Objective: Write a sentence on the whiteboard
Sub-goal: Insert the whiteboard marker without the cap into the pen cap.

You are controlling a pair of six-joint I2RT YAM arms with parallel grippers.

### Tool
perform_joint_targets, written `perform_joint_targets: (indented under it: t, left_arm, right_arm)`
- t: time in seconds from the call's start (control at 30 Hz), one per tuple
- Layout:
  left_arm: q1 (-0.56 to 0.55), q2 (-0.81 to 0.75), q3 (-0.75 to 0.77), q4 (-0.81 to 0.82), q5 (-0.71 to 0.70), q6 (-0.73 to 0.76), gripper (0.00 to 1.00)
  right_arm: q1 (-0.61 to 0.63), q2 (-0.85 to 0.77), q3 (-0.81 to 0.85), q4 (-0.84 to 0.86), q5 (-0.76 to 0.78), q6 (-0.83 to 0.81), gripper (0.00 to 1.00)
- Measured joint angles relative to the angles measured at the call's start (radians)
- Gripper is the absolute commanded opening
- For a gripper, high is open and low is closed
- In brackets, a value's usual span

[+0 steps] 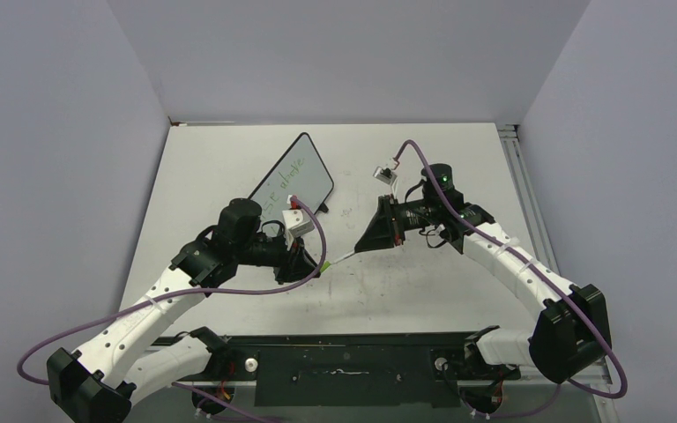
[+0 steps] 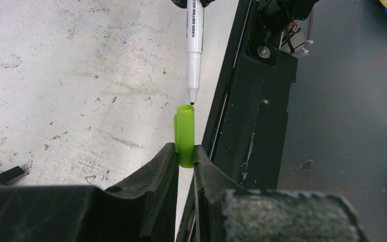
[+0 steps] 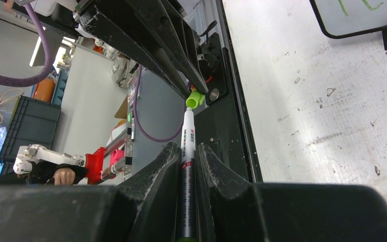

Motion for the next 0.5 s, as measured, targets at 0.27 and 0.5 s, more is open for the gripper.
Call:
perform_joint_targets:
  t: [0.27, 0.5]
  left_arm:
    - [0.001, 0.000, 0.000, 0.000, 0.000, 0.000, 0.00]
    - [0.001, 0.000, 0.000, 0.000, 0.000, 0.000, 0.00]
  right_arm:
    - [0.007, 0.001, 0.000, -0.018, 0.001, -0.014, 0.07]
    - [0.012, 0.002, 0.000, -0.017, 0.006, -0.014, 0.07]
